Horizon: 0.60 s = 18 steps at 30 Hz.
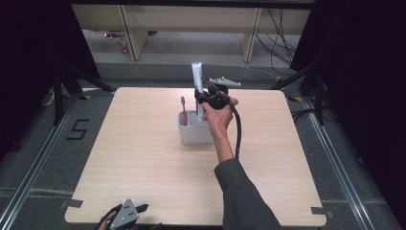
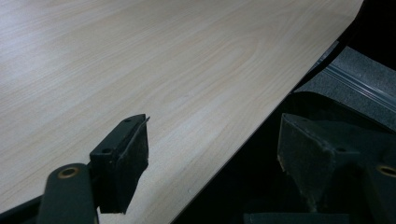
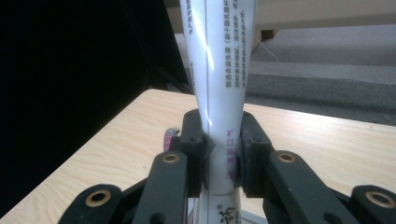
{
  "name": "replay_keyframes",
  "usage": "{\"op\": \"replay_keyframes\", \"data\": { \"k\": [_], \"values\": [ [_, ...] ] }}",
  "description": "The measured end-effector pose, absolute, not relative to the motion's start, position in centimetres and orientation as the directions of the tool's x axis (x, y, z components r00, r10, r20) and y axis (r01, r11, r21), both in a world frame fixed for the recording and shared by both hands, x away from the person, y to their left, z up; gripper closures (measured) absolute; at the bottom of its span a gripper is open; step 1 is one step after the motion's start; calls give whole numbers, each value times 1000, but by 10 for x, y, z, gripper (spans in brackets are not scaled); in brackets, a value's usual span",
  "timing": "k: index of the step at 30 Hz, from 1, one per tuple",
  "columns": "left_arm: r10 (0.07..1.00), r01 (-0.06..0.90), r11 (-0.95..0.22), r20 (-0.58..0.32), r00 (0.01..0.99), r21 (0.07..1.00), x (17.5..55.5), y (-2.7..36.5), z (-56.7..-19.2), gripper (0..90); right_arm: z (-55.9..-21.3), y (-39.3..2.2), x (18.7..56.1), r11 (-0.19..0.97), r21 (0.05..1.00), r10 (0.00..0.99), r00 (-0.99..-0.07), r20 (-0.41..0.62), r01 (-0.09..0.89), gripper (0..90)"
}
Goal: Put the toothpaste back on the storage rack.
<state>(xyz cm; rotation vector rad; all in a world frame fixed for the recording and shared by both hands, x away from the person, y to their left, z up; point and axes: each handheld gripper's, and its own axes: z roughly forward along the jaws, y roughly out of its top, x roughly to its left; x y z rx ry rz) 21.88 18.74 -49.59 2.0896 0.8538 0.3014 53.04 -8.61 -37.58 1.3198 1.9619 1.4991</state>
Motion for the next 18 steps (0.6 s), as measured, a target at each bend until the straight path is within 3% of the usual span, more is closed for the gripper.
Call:
{"op": "replay_keyframes", "data": {
  "k": [18],
  "values": [
    [672,477,-393,-109,733,786,218,185,-497,245,-397,-89,528,10,891,826,-506,249,454,754]
  ]
}}
